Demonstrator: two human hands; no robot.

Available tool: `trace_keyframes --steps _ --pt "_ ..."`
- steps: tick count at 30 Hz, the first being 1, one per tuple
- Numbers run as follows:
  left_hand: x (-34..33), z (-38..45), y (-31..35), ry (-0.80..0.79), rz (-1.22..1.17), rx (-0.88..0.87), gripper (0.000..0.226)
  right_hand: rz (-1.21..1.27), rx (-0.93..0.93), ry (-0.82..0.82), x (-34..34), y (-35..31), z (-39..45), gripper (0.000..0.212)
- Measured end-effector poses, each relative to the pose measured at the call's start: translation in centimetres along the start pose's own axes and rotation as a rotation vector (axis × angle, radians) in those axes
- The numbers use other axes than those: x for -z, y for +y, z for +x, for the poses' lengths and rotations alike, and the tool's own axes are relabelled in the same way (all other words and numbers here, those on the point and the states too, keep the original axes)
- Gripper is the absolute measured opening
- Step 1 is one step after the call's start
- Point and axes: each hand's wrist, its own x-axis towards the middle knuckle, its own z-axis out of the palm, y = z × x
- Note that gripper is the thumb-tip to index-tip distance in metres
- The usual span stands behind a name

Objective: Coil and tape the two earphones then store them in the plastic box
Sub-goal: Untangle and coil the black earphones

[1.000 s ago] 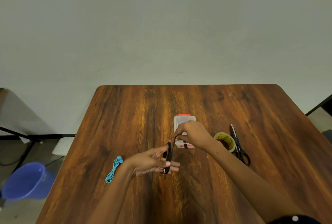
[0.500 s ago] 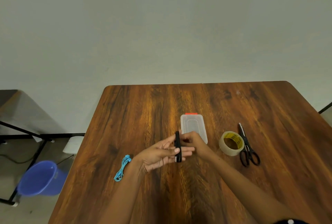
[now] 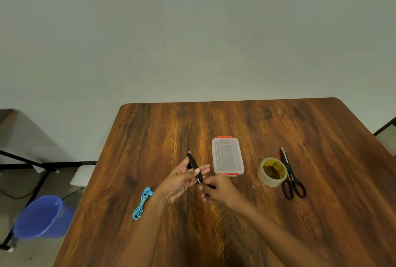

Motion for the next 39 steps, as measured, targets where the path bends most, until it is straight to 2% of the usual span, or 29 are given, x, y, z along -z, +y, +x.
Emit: trace_keyframes --steps 5,10,13,16,19,23,25,29,32,35,39 --pt "-0.1 0.0 -0.4 0.022 -0.084 -0.039 0.077 -0.014 0.019 0.125 -0.4 -0.6 -0.5 0.014" --pt "0.2 0.0 -0.3 0.043 -0.269 -0.055 0.081 0.293 0.045 0.110 -0.5 -0.6 -0.6 0.014" --pt "0.2 -0.1 -0.5 0.044 -0.372 -0.042 0.075 0.506 -0.076 0.078 -0.1 -0.6 -0.4 0.023" --pt "-0.1 -0.2 -0.7 0.060 -0.440 -0.028 0.064 0.708 -0.219 0.060 0.4 -0.6 -0.2 0.022" --pt "-0.5 -0.4 -0.8 0.054 -0.475 -0.014 0.051 0.881 -0.308 0.093 0.5 -0.5 0.0 0.029" --pt "-1.0 -0.5 -1.1 0.031 -0.450 -0.002 0.035 0.819 -0.384 0.104 0.3 -0.5 0.0 0.013" --pt "-1.1 -0.7 -1.5 0.040 -0.474 0.000 0.032 0.877 -0.420 0.092 0.3 -0.6 0.1 0.008" --pt "-0.9 -1.1 -1.9 0.069 -0.532 0.025 0.032 0.956 -0.417 0.127 -0.1 -0.6 -0.1 0.015" --pt "-1.0 -1.5 -2.2 0.117 -0.523 0.052 0.030 0.875 -0.331 0.199 -0.2 -0.3 -0.5 0.022" --pt "-1.2 -1.5 -2.4 0.255 -0.444 0.084 0.026 0.737 -0.216 0.333 -0.5 0.1 -0.5 0.019" --pt "-2.0 -1.3 -2.6 0.489 -0.196 0.058 0.023 0.556 -0.125 0.497 -1.6 0.5 -0.3 0.017"
